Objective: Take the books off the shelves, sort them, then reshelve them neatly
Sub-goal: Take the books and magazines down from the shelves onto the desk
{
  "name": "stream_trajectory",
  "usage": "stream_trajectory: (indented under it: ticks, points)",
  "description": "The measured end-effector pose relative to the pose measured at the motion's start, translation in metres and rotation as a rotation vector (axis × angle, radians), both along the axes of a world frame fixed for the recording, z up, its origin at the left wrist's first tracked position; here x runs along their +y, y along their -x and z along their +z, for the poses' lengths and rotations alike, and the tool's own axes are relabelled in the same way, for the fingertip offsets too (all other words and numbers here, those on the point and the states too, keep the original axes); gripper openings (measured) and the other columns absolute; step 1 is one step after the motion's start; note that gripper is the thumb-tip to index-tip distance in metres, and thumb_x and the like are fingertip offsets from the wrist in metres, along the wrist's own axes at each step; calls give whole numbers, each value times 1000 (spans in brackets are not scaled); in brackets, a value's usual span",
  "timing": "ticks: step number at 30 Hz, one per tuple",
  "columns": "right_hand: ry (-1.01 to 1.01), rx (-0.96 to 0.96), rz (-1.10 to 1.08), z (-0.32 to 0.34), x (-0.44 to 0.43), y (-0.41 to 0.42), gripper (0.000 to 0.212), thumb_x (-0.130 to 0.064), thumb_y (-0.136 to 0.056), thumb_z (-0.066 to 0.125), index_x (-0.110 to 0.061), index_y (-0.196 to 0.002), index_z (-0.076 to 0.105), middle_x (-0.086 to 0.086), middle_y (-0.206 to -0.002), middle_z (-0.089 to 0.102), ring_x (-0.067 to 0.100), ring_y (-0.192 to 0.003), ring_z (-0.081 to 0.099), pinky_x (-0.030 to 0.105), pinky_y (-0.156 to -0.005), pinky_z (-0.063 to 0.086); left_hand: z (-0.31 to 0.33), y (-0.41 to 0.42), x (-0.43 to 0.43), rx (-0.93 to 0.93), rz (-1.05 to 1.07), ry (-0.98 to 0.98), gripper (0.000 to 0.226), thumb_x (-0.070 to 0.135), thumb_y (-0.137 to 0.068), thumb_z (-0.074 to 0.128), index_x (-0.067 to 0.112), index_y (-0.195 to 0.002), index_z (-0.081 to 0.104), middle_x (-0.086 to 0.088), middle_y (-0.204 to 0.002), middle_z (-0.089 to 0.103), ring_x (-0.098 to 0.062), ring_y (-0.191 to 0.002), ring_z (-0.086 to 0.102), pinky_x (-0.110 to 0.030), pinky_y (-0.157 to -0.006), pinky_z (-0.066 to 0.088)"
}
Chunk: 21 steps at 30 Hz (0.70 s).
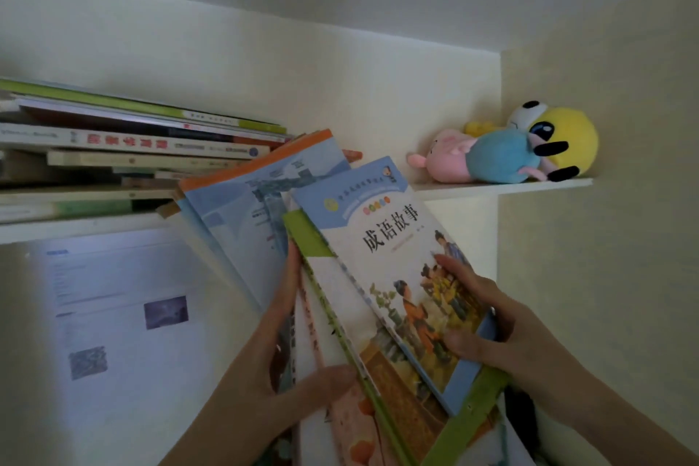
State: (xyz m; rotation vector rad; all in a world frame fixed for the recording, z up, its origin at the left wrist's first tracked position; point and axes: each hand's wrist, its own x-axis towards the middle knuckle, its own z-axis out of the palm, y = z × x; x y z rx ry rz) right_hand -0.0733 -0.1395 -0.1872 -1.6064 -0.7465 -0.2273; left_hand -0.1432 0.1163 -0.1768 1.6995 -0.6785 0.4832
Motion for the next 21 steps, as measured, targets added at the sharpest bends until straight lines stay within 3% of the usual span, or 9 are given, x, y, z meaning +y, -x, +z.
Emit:
stream_trajectory:
  ticks: [5, 12, 16, 19, 21]
  points:
    - [10, 80, -76, -36, -41, 13, 84, -61, -47, 87, -60, -123, 51, -33, -132, 45, 0, -128, 46, 44, -108, 40, -34, -8, -35, 116, -98, 14, 98, 63, -48, 83, 76, -122, 21, 50, -134, 29, 15, -121, 44, -10, -84, 48]
    - [67, 263, -164, -108, -90, 14, 80, -52, -57, 83, -60, -128, 46, -39, -131, 38, 3, -134, 38, 48, -111, 35, -106, -41, -77, 288, -138, -50, 103, 69, -49, 79, 76, -127, 11, 55, -135, 16, 22, -125, 31, -8, -88, 44]
    - [111, 384, -187, -158, -109, -2, 75, -52, -60, 84, -64, -125, 47, -40, -137, 32, -4, -135, 33, 44, -113, 33, -160, -78, -98, 438, -104, -104, 125, 83, -33, 72, 57, -133, 1, 63, -124, 11, 37, -114, 19, -12, -100, 36]
    - [88, 516, -205, -200, -121, -17, 73, -42, -65, 85, -65, -123, 47, -28, -150, 17, 2, -140, 25, 43, -114, 30, -208, -100, -113, 576, -47, -144, 123, 89, -23, 67, 71, -125, 1, 66, -118, 10, 41, -104, 18, -3, -93, 30]
    - [82, 582, -213, -228, -127, -25, 69, -34, -67, 84, -65, -119, 51, -24, -146, 23, -6, -132, 34, 31, -107, 41, -240, -112, -123, 664, -73, -184, 122, 88, -28, 67, 67, -126, -1, 65, -120, 8, 30, -118, 19, -8, -96, 33]
